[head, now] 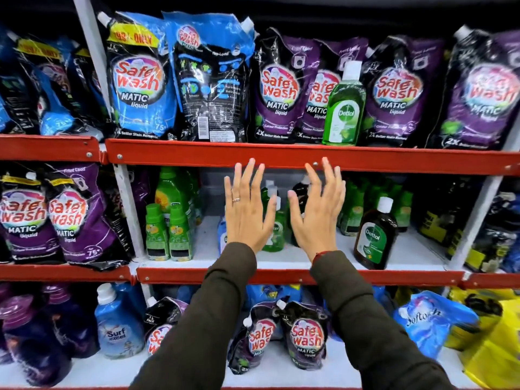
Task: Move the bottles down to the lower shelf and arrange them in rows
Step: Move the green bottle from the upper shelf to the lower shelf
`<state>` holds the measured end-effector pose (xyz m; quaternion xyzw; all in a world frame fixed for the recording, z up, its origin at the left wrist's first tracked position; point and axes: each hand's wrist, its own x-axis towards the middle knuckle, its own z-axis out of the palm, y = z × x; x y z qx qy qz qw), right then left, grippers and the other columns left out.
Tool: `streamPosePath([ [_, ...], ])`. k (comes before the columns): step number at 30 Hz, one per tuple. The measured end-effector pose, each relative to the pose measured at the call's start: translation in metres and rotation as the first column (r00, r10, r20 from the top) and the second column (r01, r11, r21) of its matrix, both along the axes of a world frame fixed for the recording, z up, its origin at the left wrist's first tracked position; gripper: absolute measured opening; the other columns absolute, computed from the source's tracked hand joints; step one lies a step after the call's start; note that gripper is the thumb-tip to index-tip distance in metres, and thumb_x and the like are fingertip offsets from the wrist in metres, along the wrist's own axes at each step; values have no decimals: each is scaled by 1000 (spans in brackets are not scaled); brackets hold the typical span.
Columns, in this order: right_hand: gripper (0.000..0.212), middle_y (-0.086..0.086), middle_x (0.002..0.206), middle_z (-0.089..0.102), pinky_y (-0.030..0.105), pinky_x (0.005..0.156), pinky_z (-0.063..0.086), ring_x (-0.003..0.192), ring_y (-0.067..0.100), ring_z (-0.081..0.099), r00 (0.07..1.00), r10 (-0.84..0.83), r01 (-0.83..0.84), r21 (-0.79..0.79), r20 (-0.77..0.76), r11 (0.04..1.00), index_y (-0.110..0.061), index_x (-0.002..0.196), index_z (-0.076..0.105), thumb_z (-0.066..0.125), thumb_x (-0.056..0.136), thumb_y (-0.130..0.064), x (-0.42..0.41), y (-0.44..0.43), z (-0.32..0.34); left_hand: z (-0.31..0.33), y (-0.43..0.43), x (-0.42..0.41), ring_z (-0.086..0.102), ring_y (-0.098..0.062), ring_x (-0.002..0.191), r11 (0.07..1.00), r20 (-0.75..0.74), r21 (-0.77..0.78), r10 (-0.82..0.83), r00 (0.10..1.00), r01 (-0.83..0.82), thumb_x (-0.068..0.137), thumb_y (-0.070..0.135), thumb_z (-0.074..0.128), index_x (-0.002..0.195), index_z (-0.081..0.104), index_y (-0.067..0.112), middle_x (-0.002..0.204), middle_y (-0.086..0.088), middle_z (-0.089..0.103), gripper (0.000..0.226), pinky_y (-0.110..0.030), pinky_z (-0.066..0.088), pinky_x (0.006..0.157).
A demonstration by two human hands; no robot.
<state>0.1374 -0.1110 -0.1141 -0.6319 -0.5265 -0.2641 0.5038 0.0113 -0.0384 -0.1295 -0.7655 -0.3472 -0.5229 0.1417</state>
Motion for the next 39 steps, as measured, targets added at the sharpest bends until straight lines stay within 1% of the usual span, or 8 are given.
streamPosePath([
  [6,61,11,166,18,49,126,11,156,32,10,999,-41,40,106,10,994,-17,152,31,47,99,-43,32,-3,60,53,4,27,7,-31,159,993,-9,110,31,999,-29,104,38,44,161,20,10,171,-11,17,67,-49,-4,129],
  [10,67,13,165,18,40,126,15,153,31,17,999,-16,22,153,-42,988,-11,153,27,47,98,-41,55,-1,99,69,15,42,7,-32,159,990,-30,107,91,995,-87,104,40,41,162,18,10,171,-12,14,69,-52,0,129],
  [13,74,9,167,15,23,120,9,155,23,15,978,114,-95,117,-172,989,-12,158,12,46,98,-38,70,3,122,69,22,47,3,-31,159,986,-51,104,138,989,-132,104,42,39,162,16,14,172,-10,12,68,-50,-6,128],
  [16,74,9,167,18,24,114,16,154,21,19,913,224,-223,42,-342,974,-13,159,4,43,101,-37,82,7,138,67,24,47,6,-31,159,979,-50,135,158,986,-150,104,41,41,162,20,16,171,-9,15,66,-48,-7,128],
  [19,58,10,156,42,36,118,30,143,24,39,877,215,-230,17,-429,973,-12,154,28,39,101,-31,88,10,149,68,25,46,10,-32,159,977,-35,155,157,987,-149,104,40,43,161,25,17,171,-9,18,64,-46,-9,128],
  [23,38,5,128,63,34,98,46,114,20,58,795,246,-272,35,-554,962,-12,133,56,44,98,-22,96,11,158,67,25,47,13,-33,158,972,-22,173,167,986,-161,103,40,45,160,29,16,170,-10,21,63,-46,-8,128],
  [29,57,10,125,69,48,99,56,112,25,68,642,361,-412,93,-677,907,-8,131,59,60,77,-26,128,29,164,67,25,47,12,-32,158,972,-24,167,171,985,-165,103,39,45,159,29,17,170,-9,22,62,-48,-6,129],
  [39,37,12,125,70,45,98,57,113,22,69,605,490,-487,195,-628,851,-3,129,60,58,94,-14,98,-1,183,66,22,47,8,-30,159,972,-51,153,190,981,-180,104,40,40,161,24,17,171,-9,17,64,-48,-6,129],
])
